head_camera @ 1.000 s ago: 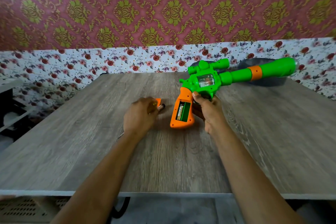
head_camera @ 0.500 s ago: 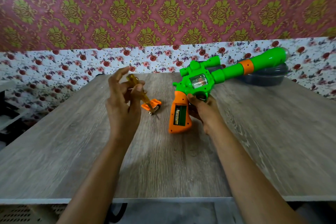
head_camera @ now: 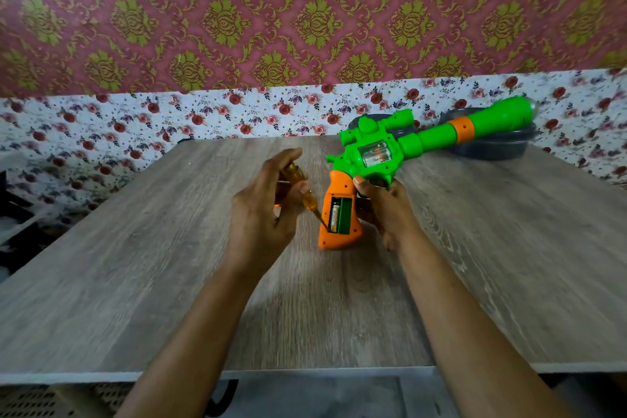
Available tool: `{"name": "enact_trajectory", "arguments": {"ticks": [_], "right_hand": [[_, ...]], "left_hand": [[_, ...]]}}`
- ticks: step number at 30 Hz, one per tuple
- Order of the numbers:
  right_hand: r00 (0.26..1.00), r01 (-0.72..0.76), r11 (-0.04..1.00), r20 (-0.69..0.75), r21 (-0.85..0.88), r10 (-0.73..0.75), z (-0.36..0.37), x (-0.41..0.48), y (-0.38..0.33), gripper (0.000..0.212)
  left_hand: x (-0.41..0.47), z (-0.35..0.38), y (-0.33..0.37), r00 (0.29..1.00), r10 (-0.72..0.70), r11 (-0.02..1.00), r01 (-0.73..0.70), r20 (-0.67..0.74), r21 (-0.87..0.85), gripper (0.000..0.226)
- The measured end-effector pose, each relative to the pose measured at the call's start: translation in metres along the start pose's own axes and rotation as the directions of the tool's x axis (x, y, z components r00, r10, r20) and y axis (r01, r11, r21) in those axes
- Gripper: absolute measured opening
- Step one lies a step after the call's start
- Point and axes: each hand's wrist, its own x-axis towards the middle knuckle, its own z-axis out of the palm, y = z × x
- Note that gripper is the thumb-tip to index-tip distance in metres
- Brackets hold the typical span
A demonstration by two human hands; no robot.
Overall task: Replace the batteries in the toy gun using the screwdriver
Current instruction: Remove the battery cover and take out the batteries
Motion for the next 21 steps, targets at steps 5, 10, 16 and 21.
{"name": "enact_trajectory", "arguments": {"ticks": [5,10,16,21], "right_hand": [[0.998,-0.040,0.999,-0.056,0.028,0.042,-0.0001,0.0004,0.0011,0.020],[0.985,-0.085,0.994,-0.142,0.068,0.094,-0.0040,0.0037,0.0052,0.014],[0.980,-0.104,0.994,-0.169,0.035,0.109,-0.0058,0.0027,0.0027,0.007],[0.989,-0.096,0.994,-0.119,-0.053,0.089,0.0021,0.0005,0.0005,0.020]], "left_hand": [[-0.0019,-0.0002,0.0033,0.999,0.015,0.999,-0.014,0.041,-0.030,0.030],[-0.0050,0.0032,0.0037,0.980,0.084,0.996,-0.078,0.178,-0.039,0.025],[-0.0059,-0.0031,-0.0044,0.972,-0.149,0.967,0.182,0.181,-0.179,0.016],[-0.0029,-0.0021,-0.0014,0.921,-0.368,0.887,0.389,0.129,-0.249,0.019]]}}
